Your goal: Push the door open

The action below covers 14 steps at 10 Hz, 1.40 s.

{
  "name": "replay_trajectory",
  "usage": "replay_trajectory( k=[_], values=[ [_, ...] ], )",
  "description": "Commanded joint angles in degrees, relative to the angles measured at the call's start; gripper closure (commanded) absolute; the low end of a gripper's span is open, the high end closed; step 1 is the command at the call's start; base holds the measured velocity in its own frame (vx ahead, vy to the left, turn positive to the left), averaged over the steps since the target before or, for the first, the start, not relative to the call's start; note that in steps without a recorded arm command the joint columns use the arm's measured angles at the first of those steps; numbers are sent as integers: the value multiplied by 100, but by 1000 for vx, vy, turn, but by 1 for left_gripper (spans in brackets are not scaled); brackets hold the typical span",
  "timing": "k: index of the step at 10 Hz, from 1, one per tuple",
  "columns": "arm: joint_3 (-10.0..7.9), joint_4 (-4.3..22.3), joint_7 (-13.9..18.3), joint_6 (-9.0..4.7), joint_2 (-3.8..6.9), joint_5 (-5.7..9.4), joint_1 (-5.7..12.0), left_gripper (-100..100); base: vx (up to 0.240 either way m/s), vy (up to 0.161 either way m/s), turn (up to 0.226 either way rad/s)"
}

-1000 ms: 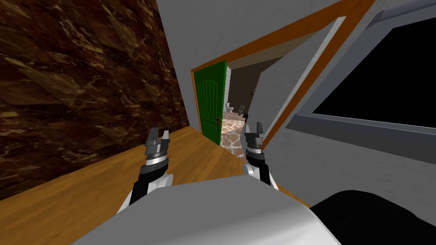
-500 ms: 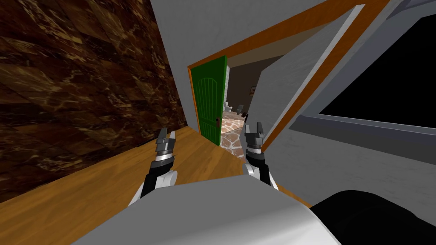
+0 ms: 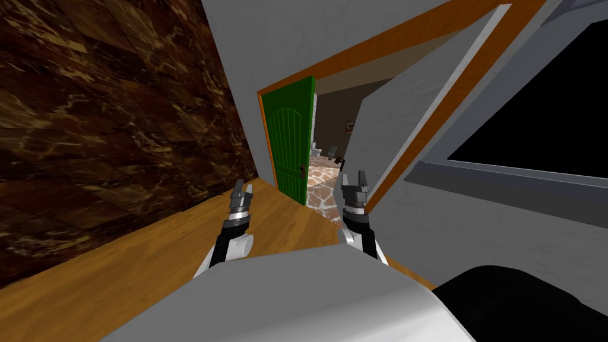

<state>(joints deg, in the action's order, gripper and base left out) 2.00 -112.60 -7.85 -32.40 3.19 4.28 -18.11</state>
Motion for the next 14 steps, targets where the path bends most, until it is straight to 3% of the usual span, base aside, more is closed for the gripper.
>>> replay_trajectory(
  k=[1,14],
  values=[
    [58,226,7,11,38,50,115,-100,87,36,-68],
    [615,2362,-28,280,116,462,1441,-100,91,46,-85]
  ],
)
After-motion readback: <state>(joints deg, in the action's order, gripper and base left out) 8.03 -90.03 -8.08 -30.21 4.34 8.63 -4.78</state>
